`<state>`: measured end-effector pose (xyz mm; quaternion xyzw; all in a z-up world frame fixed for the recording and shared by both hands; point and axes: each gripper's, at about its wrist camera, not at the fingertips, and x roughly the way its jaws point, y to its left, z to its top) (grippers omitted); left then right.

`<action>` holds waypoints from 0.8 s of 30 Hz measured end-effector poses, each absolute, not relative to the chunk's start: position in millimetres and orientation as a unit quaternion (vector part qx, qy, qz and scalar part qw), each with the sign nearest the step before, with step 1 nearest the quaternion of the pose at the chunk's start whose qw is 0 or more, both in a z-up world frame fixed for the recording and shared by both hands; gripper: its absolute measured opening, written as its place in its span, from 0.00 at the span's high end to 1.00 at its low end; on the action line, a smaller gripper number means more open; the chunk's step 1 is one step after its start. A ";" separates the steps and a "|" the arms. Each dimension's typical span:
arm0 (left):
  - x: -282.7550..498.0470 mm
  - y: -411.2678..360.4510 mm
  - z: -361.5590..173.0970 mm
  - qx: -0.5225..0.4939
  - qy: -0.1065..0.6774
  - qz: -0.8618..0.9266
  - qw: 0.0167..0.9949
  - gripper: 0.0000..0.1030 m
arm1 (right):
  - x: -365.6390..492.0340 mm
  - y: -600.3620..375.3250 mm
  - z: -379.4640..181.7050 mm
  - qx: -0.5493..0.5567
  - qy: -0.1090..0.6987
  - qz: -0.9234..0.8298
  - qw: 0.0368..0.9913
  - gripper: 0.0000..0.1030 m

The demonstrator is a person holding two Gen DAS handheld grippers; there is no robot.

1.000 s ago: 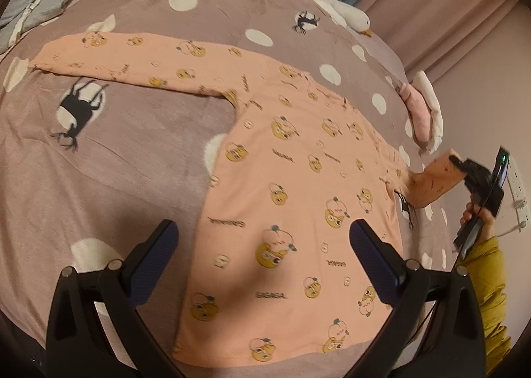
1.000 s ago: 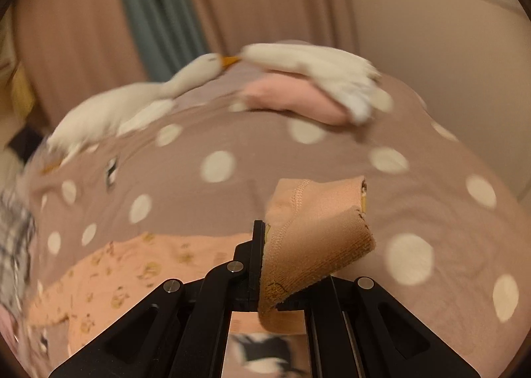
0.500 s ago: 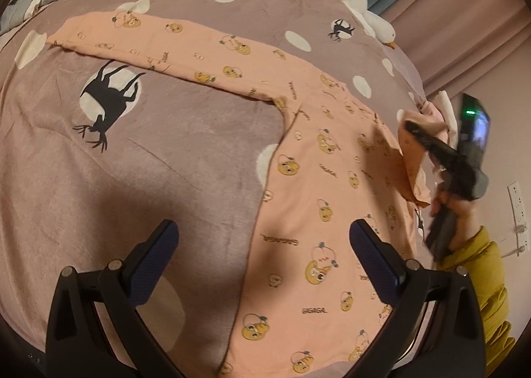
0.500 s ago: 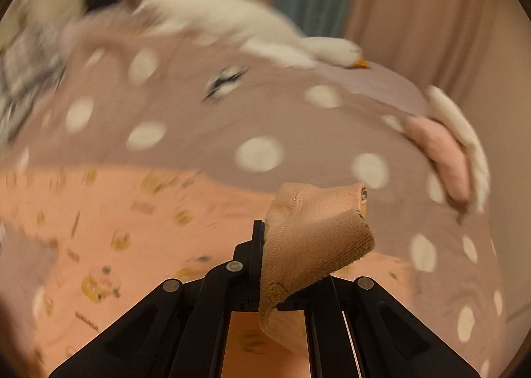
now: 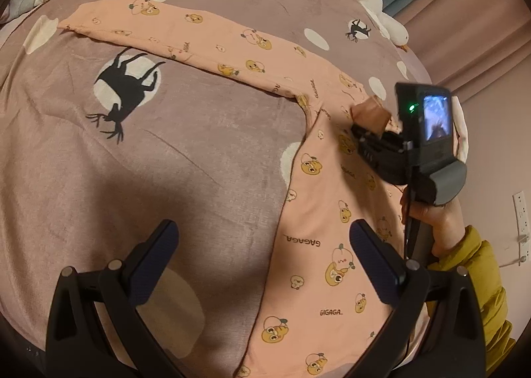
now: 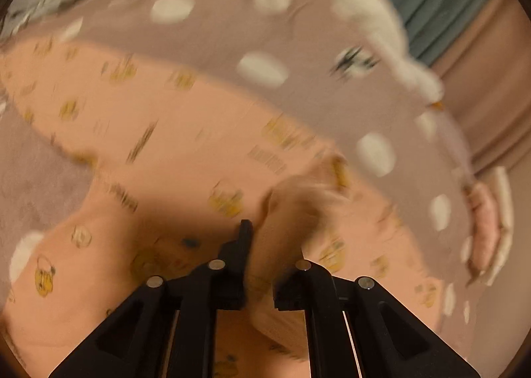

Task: Fold small clothes
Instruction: 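Fold the held sleeve across the shirt body with the right tool, release, then reach the left tool to the other sleeve cuff and grasp it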

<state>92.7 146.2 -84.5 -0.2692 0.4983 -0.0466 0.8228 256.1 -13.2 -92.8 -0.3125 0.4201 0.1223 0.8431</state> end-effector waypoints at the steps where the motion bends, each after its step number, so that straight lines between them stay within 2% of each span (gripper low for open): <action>1: 92.5 147.4 -84.5 -0.271 0.497 -0.045 0.823 0.00 | 255.7 -11.8 -96.2 -0.317 0.425 0.124 0.839 0.94; 3: 91.3 152.4 -84.4 -0.280 0.493 -0.042 0.823 0.00 | 250.9 -7.7 -91.5 -0.324 0.417 0.142 0.837 0.90; 5: 90.0 156.5 -85.1 -0.290 0.489 -0.040 0.822 0.00 | 245.3 -5.6 -79.1 -0.310 0.410 0.171 0.841 0.67; 7: 89.6 160.4 -85.1 -0.303 0.487 -0.037 0.818 0.00 | 233.0 -2.3 -63.3 -0.315 0.376 0.188 0.851 0.60; 10: 89.5 168.1 -81.9 -0.309 0.481 -0.028 0.820 0.00 | 214.6 -12.4 -40.0 -0.288 0.341 0.226 0.866 0.60; 14: 92.3 188.5 -78.9 -0.337 0.464 -0.017 0.819 0.00 | 217.0 -84.5 -6.2 -0.061 0.368 0.281 0.884 0.59; 17: 98.1 206.1 -77.5 -0.362 0.455 -0.011 0.813 0.00 | 212.7 -137.6 -13.7 0.075 0.384 0.281 0.877 0.59; 24: 124.1 266.2 -75.2 -0.472 0.390 -0.014 0.791 0.01 | 156.3 -182.0 -50.9 0.143 0.403 0.248 0.869 0.59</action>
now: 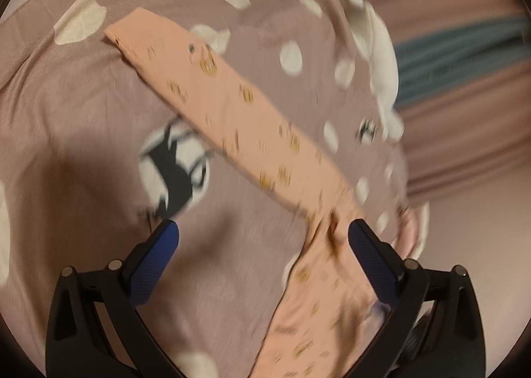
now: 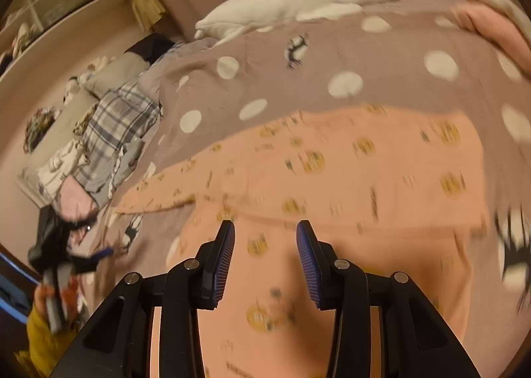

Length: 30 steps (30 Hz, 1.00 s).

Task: Fold small clothes
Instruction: 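Reach the left tool to the other sleeve cuff and grasp it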

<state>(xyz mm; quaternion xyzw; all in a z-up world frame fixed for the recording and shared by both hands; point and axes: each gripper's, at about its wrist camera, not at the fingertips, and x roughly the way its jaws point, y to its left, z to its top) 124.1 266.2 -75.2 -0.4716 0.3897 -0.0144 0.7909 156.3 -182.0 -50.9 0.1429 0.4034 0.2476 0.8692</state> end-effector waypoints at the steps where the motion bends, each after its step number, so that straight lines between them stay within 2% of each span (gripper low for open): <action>1: 129.4 276.5 -77.3 -0.492 0.377 -0.014 0.785 0.01 | 152.6 -187.2 -53.3 0.151 0.406 0.247 0.867 0.59; 7: 153.1 314.0 -97.3 -0.545 0.352 0.017 0.761 0.03 | 144.4 -201.9 -63.9 0.189 0.411 0.239 0.859 0.59; 11: 168.6 332.5 -123.3 -0.582 0.343 0.032 0.737 0.14 | 145.4 -198.7 -62.8 0.179 0.409 0.241 0.862 0.59; 15: 178.7 341.1 -120.6 -0.576 0.324 0.043 0.749 0.20 | 144.5 -198.0 -66.4 0.178 0.405 0.241 0.864 0.59; 18: 186.8 350.9 -122.9 -0.577 0.315 0.064 0.751 0.28 | 147.5 -197.6 -71.5 0.177 0.411 0.235 0.863 0.59; 21: 191.6 362.6 -128.3 -0.584 0.308 0.091 0.745 0.50 | 147.3 -199.4 -75.5 0.185 0.415 0.232 0.860 0.59; 23: 193.4 368.5 -131.5 -0.582 0.314 0.110 0.742 0.81 | 146.5 -200.2 -76.5 0.187 0.416 0.232 0.859 0.59; 25: 194.9 369.3 -131.1 -0.567 0.331 0.129 0.743 0.95 | 145.5 -201.5 -77.4 0.187 0.417 0.231 0.859 0.59; 30: 198.5 332.5 -89.8 -0.468 0.340 0.107 0.809 0.95 | 143.5 -208.8 -78.9 0.191 0.418 0.223 0.860 0.59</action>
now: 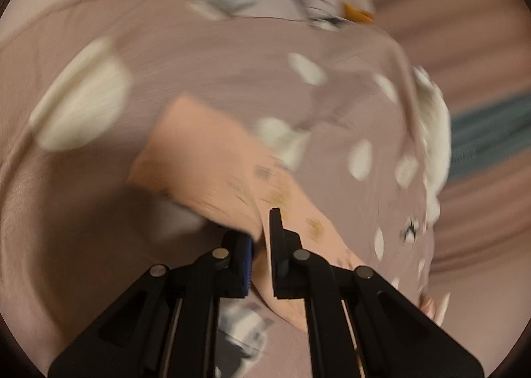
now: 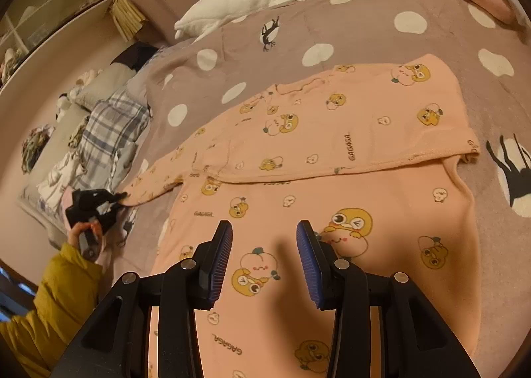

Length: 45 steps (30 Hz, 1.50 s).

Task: Fold small clothes
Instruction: 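Reach the left tool to the other sleeve cuff and grasp it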

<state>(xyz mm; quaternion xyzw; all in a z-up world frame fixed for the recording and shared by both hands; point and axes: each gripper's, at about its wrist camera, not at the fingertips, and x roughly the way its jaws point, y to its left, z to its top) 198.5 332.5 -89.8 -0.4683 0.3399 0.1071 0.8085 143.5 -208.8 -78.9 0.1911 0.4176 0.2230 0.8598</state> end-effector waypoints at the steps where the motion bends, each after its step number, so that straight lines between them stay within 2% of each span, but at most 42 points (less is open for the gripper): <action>1: 201.3 321.4 -80.0 -0.452 0.339 0.093 0.820 0.95 | 143.2 -210.9 -79.7 0.194 0.418 0.221 0.859 0.59; 6: 222.2 228.6 -15.2 -0.363 0.332 -0.021 0.870 0.95 | 137.2 -215.2 -79.5 0.206 0.415 0.221 0.858 0.59; 11: 229.7 106.9 19.7 -0.266 0.339 -0.127 0.893 0.95 | 124.0 -224.4 -74.0 0.212 0.404 0.221 0.862 0.59; 14: 234.0 26.3 11.9 -0.198 0.365 -0.173 0.893 0.95 | 116.9 -234.5 -71.7 0.217 0.398 0.214 0.865 0.59; 18: 236.4 -40.7 -21.5 -0.157 0.415 -0.204 0.873 0.94 | 104.5 -258.6 -69.4 0.227 0.388 0.191 0.872 0.59; 20: 236.9 -47.7 -34.2 -0.159 0.426 -0.201 0.867 0.88 | 99.6 -270.0 -70.4 0.232 0.387 0.183 0.873 0.59; 21: 238.9 -45.0 -36.3 -0.169 0.431 -0.199 0.864 0.86 | 98.2 -272.5 -70.7 0.230 0.389 0.181 0.874 0.59; 22: 240.3 -34.6 -40.5 -0.190 0.437 -0.197 0.857 0.78 | 97.2 -274.6 -71.0 0.226 0.390 0.180 0.874 0.59; 24: 238.7 -1.3 -47.4 -0.231 0.438 -0.175 0.851 0.53 | 96.5 -275.4 -71.0 0.221 0.392 0.179 0.875 0.59; 25: 235.2 14.6 -48.3 -0.247 0.432 -0.155 0.853 0.33 | 96.6 -275.7 -71.4 0.223 0.391 0.180 0.875 0.59; 26: 229.8 33.9 -47.0 -0.258 0.422 -0.125 0.860 0.26 | 97.1 -275.8 -72.2 0.227 0.390 0.181 0.874 0.59; 33: 207.4 193.2 -71.4 -0.313 0.396 0.048 0.862 0.27 | 105.5 -259.6 -82.2 0.231 0.406 0.193 0.863 0.59; 37: 188.1 262.7 -103.3 -0.440 0.376 0.053 0.814 0.27 | 111.6 -246.4 -84.7 0.215 0.419 0.201 0.859 0.59; 43: 192.1 289.1 -129.3 -0.512 0.357 0.037 0.780 0.29 | 118.8 -234.8 -88.5 0.202 0.432 0.202 0.856 0.59; 45: 199.4 293.0 -132.1 -0.531 0.342 0.020 0.775 0.33 | 119.0 -232.4 -88.1 0.196 0.435 0.202 0.856 0.59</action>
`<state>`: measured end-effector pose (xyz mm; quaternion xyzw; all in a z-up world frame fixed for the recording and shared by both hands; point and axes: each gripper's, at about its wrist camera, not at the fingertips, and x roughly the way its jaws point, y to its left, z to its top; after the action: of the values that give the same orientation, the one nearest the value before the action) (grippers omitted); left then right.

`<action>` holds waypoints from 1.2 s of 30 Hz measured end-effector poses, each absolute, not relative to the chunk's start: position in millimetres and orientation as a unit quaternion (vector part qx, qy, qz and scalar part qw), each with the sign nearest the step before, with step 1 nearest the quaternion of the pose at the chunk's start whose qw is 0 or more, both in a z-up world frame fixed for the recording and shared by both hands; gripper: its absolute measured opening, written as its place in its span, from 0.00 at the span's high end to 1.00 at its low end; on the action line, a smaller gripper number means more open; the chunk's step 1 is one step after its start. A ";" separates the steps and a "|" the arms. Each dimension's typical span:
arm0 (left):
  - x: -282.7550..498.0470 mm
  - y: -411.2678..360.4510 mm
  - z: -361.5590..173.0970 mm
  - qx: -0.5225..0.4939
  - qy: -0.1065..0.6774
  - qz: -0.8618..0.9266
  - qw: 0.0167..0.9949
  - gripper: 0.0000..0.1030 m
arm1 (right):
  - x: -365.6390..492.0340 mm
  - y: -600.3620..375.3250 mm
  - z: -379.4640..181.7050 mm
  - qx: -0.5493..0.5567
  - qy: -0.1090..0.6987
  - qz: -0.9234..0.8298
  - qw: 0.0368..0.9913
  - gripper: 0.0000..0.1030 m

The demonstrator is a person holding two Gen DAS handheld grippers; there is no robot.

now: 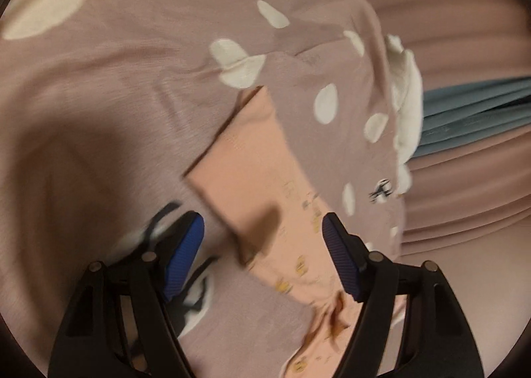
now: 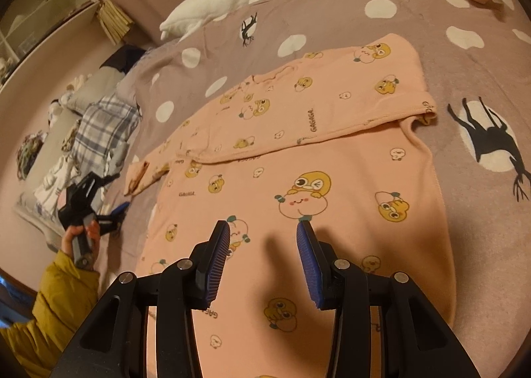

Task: Fold small clothes
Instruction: 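Reach the left tool to the other sleeve cuff and grasp it, then fold the held sleeve across the shirt body with the left tool, release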

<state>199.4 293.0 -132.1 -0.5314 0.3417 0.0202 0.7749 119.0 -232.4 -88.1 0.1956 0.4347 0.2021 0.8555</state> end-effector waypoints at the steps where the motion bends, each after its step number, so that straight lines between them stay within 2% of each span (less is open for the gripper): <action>1: 202.3 297.3 -133.6 -0.538 0.340 0.019 0.771 0.40 | 118.8 -232.1 -88.2 0.193 0.436 0.202 0.856 0.59; 3: 209.6 302.0 -139.1 -0.553 0.338 0.029 0.761 0.61 | 119.1 -232.4 -88.3 0.190 0.439 0.199 0.855 0.59; 4: 211.4 305.5 -142.5 -0.560 0.339 0.035 0.755 0.80 | 119.4 -233.3 -88.6 0.190 0.440 0.196 0.855 0.59; 5: 212.1 308.3 -149.0 -0.570 0.342 0.045 0.745 0.91 | 120.2 -232.9 -89.1 0.190 0.441 0.194 0.855 0.59; 10: 201.2 310.6 -138.5 -0.550 0.342 0.072 0.758 0.94 | 121.9 -234.1 -90.4 0.189 0.446 0.187 0.854 0.59; 11: 199.4 307.1 -125.4 -0.528 0.343 0.074 0.773 0.97 | 122.1 -233.7 -90.3 0.188 0.447 0.186 0.854 0.59; 16: 195.3 282.3 -55.8 -0.432 0.317 0.026 0.844 0.97 | 120.6 -229.0 -89.5 0.185 0.447 0.191 0.854 0.59; 20: 202.8 260.6 -27.4 -0.420 0.311 -0.027 0.852 0.97 | 117.2 -225.6 -90.6 0.193 0.446 0.198 0.851 0.59; 29: 234.5 131.9 16.5 -0.319 0.356 -0.158 0.864 0.98 | 101.8 -239.4 -79.7 0.208 0.426 0.200 0.858 0.59; 34: 243.3 58.5 13.2 -0.267 0.392 -0.203 0.857 0.97 | 93.3 -256.8 -79.3 0.227 0.414 0.191 0.860 0.58; 36: 245.4 48.5 7.8 -0.271 0.402 -0.213 0.849 0.96 | 94.3 -260.0 -79.9 0.236 0.415 0.192 0.858 0.54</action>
<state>245.4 48.5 7.8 -0.2709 0.4017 -0.2125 0.8486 94.3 -260.0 -79.9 0.2364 0.4146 0.1921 0.8575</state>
